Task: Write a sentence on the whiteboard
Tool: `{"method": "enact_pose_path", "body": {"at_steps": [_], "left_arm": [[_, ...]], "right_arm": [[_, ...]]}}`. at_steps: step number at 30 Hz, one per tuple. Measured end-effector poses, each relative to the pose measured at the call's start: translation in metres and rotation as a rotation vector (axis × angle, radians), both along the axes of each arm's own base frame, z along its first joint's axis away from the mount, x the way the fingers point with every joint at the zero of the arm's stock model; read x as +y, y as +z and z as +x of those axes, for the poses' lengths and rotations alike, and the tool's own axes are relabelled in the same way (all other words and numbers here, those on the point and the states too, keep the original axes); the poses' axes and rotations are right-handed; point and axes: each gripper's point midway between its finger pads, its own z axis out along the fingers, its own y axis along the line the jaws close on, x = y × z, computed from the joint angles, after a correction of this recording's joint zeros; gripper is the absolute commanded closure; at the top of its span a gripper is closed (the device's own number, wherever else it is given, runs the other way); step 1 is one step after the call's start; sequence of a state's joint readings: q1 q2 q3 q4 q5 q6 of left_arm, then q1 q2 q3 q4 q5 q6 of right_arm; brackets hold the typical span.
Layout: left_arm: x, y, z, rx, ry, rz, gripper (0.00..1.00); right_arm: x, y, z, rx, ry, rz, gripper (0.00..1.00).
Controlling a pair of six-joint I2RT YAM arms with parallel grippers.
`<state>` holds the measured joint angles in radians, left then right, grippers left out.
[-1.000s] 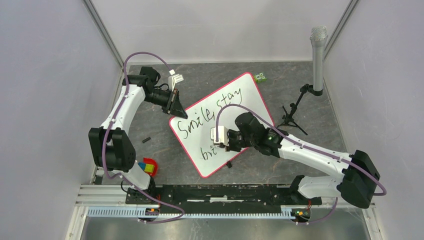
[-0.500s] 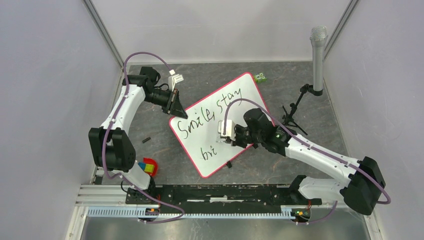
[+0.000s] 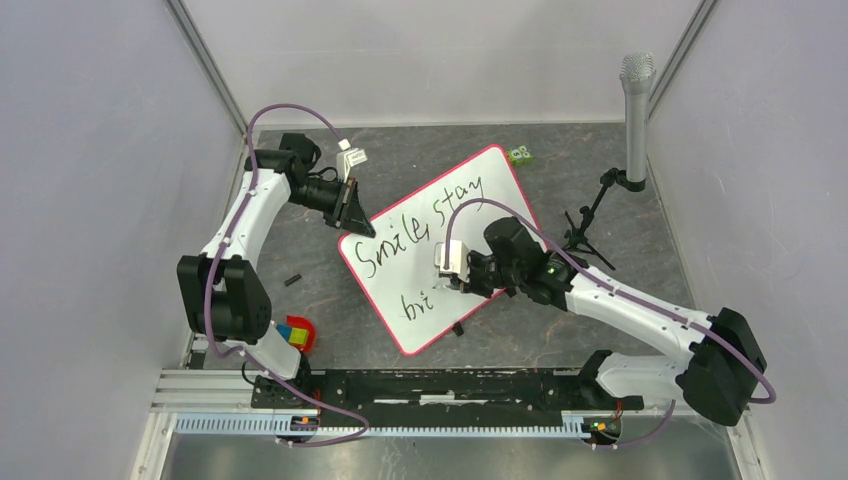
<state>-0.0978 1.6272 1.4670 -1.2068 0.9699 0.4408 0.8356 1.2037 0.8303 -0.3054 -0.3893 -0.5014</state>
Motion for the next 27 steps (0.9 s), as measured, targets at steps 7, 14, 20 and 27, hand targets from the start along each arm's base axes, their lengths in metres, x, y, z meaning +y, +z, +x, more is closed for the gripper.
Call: {"method": "enact_pose_path", "body": {"at_steps": [7, 14, 20, 27], "left_arm": [[0.0, 0.0, 0.0, 0.001, 0.0, 0.0, 0.98], [0.0, -0.001, 0.0, 0.002, 0.0, 0.0, 0.98], [0.0, -0.001, 0.0, 0.001, 0.0, 0.001, 0.98], [0.0, 0.0, 0.0, 0.001, 0.0, 0.0, 0.98]], "right_arm": [[0.001, -0.002, 0.001, 0.001, 0.0, -0.002, 1.0], [0.006, -0.004, -0.003, 0.014, 0.019, 0.001, 1.0], [0.005, -0.009, -0.008, 0.015, 0.037, -0.01, 1.0], [-0.001, -0.014, -0.011, 0.009, 0.047, -0.032, 1.0]]}}
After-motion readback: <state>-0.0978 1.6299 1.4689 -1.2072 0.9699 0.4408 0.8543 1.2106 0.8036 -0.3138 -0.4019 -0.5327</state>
